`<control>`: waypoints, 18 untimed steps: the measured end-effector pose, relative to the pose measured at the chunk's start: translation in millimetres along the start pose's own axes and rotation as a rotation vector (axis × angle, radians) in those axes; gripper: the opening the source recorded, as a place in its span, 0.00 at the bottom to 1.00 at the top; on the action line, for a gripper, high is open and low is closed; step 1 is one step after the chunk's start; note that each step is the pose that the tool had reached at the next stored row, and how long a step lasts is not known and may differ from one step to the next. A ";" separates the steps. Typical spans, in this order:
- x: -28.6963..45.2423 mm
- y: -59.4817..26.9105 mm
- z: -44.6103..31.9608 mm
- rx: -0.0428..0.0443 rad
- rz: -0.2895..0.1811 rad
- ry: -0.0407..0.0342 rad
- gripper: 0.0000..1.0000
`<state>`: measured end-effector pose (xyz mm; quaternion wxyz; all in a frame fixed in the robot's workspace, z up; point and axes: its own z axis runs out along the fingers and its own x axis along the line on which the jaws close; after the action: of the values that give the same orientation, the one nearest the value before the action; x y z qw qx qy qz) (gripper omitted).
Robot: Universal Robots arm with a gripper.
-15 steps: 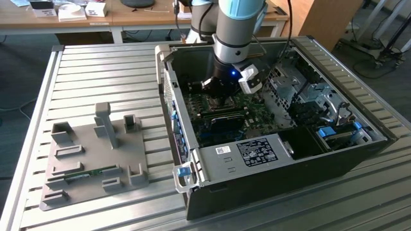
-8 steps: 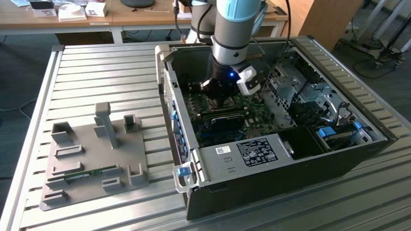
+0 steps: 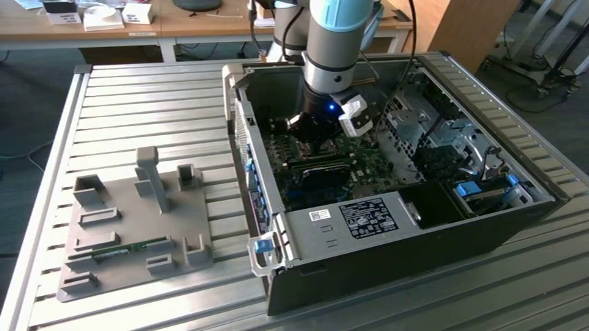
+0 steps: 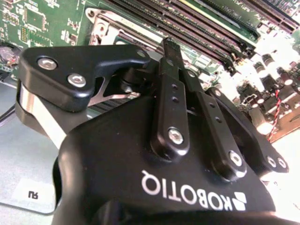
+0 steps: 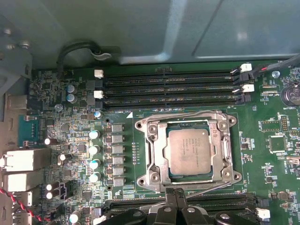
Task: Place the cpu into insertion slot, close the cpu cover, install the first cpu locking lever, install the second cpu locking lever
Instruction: 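Install the second cpu locking lever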
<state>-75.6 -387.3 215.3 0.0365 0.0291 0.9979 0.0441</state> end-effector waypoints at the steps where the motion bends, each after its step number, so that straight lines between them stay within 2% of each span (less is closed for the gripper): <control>1: 0.0 0.0 0.1 0.0002 0.000 0.0034 0.11; 3: 0.0 0.0 0.0 0.0009 0.001 0.0102 0.11; 10: 0.4 0.0 0.1 0.0009 0.001 0.0115 0.11; 18: 8.4 -0.6 -0.4 0.0010 0.001 0.0116 0.11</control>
<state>-84.0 -387.4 215.1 0.0306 0.0293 0.9981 0.0437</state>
